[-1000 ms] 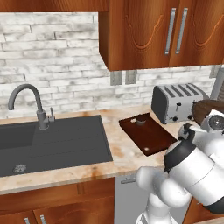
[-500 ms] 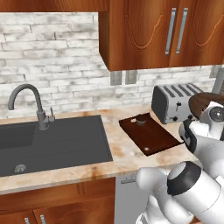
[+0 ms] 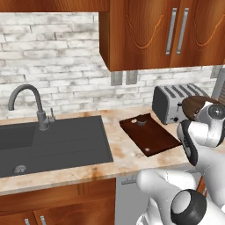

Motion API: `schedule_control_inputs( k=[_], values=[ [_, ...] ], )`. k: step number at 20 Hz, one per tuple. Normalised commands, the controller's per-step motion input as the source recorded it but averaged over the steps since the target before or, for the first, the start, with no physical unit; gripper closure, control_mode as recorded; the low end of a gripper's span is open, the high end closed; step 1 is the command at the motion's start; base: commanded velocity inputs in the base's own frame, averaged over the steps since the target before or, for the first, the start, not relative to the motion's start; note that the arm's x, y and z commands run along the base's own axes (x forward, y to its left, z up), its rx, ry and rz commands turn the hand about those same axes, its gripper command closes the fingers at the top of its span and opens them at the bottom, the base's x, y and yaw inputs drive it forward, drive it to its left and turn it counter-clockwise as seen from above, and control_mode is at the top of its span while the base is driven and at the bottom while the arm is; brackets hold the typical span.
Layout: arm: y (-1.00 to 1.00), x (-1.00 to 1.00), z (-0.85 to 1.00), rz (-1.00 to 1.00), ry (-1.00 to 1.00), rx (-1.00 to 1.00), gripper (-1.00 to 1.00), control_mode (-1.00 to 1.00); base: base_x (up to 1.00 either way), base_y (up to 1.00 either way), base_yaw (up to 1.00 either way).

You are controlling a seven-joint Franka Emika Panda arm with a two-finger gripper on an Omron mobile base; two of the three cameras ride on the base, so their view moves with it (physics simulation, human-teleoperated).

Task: Place the bowl with cake and the cupcake onto the tray.

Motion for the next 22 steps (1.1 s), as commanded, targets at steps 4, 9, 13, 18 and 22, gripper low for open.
schedule_control_inputs(
  k=[4, 9, 13, 18, 22],
  values=[
    [0.56, 0.0, 0.0, 0.04, 0.03, 0.0, 1.0, -1.0, 0.0, 0.0, 0.0],
    [0.53, 0.08, 0.0, 0.01, 0.03, 0.0, 1.0, -1.0, 0.0, 0.0, 0.0],
    [0.48, 0.09, 0.0, 0.0, 0.05, 0.02, 1.0, -1.0, 0.0, 0.0, 0.0],
    [0.46, 0.03, 0.0, 0.0, 0.05, 0.02, 1.0, -1.0, 0.0, 0.0, 0.0],
    [0.42, 0.01, -0.01, 0.0, 0.07, 0.02, 1.0, -1.0, 0.0, 0.0, 0.0]
  ],
)
